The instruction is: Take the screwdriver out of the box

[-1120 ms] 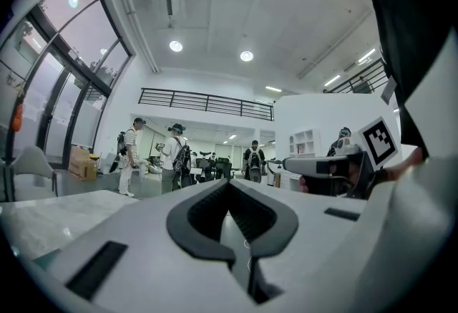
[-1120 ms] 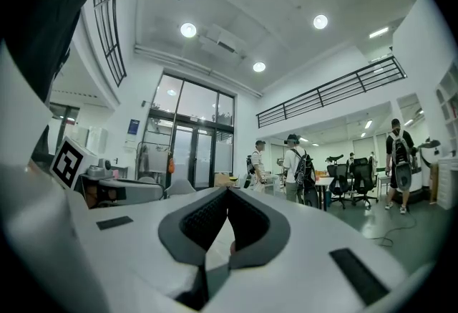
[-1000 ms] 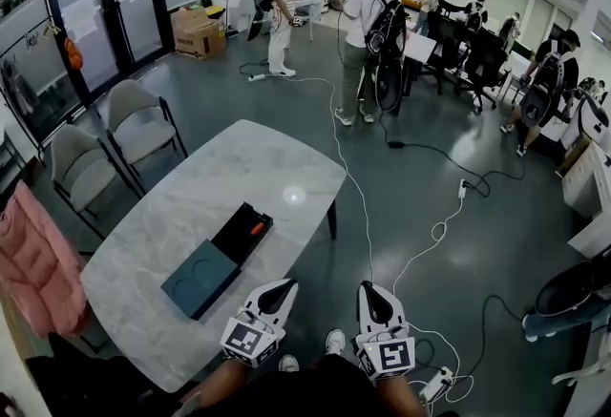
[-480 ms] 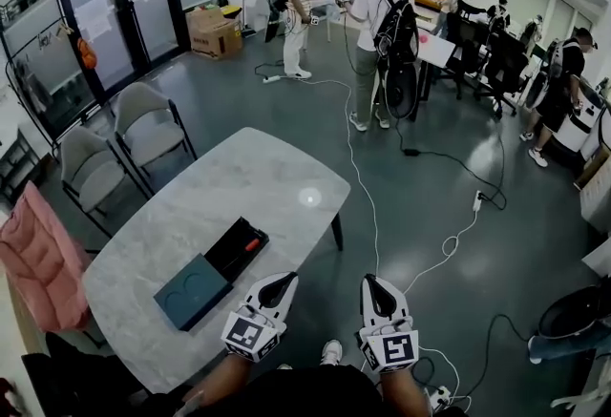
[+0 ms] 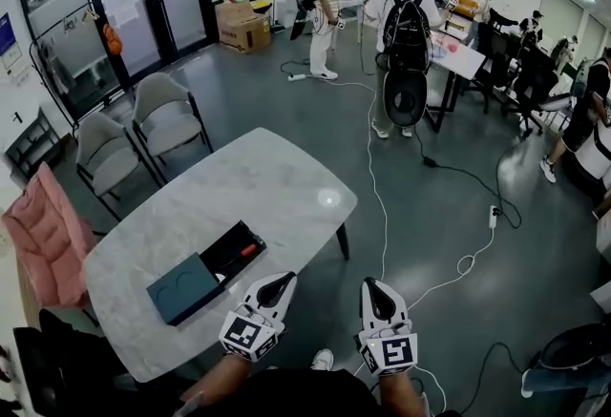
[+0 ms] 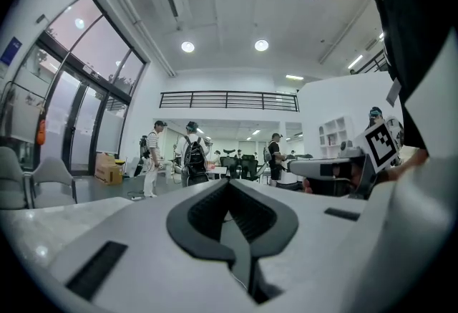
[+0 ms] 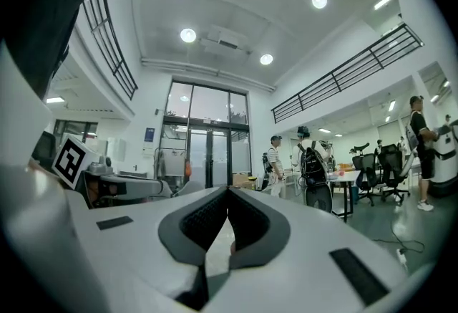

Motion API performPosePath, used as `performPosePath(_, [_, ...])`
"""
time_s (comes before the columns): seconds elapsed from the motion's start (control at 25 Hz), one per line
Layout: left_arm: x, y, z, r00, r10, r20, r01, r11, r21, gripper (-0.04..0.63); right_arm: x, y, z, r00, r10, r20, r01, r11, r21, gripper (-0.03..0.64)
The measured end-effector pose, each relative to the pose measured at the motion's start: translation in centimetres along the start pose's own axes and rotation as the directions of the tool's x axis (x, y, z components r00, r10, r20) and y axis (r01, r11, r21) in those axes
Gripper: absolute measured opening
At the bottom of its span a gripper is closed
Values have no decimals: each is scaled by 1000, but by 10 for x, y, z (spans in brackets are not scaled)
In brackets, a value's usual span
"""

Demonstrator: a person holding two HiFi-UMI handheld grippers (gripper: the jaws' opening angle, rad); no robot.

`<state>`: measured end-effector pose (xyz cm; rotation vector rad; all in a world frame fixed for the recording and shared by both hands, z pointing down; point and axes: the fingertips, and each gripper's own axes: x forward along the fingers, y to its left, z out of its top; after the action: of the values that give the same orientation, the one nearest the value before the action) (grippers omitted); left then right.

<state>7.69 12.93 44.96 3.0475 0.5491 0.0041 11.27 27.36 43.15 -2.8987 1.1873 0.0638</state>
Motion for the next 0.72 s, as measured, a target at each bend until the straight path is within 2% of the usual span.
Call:
performPosePath(0.48, [9,20,-13,992,111,-58,-110,994,21,5,45,-10,-20,993,116,-7,-115,992,56,23])
performPosePath(0.72, [13,55,-17,990,140,-36,-141,989,-35,5,83,6,-30,987,161,-10,-161,986,43,23])
